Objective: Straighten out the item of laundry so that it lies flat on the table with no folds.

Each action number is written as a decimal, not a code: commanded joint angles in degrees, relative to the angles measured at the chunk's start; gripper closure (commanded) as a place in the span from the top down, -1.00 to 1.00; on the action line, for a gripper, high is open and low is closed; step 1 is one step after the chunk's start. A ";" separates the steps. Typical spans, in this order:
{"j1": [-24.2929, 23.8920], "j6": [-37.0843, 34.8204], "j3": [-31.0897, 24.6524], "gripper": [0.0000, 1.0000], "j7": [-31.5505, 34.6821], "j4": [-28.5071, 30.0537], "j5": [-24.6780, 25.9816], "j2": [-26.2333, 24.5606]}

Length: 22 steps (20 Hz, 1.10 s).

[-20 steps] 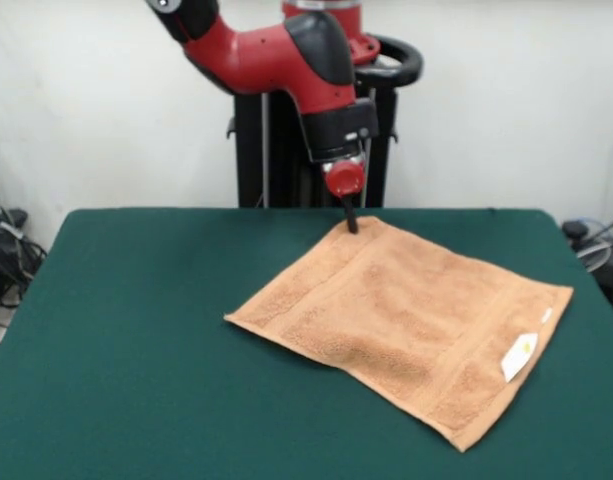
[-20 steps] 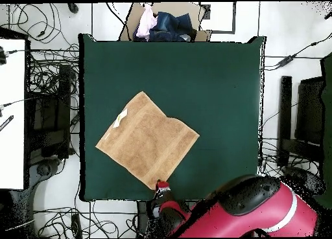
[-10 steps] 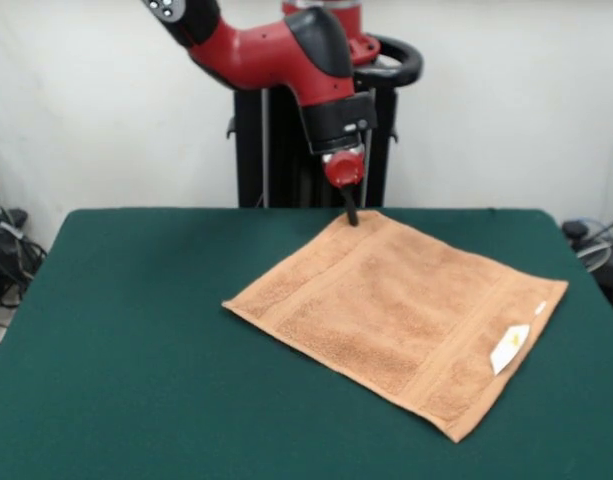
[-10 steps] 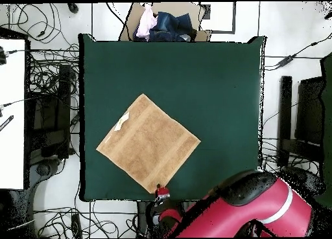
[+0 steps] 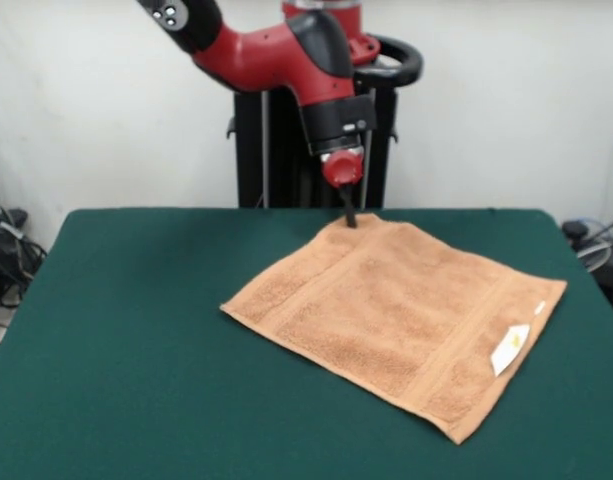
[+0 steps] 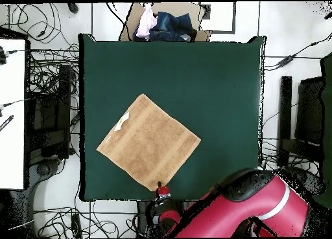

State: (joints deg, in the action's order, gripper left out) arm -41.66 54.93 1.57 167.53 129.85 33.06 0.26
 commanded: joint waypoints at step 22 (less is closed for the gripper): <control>-5.33 -23.82 7.24 -1.00 0.75 0.52 3.05 -8.42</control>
State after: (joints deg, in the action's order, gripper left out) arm -46.79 60.00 1.60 167.53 127.39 34.90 -0.43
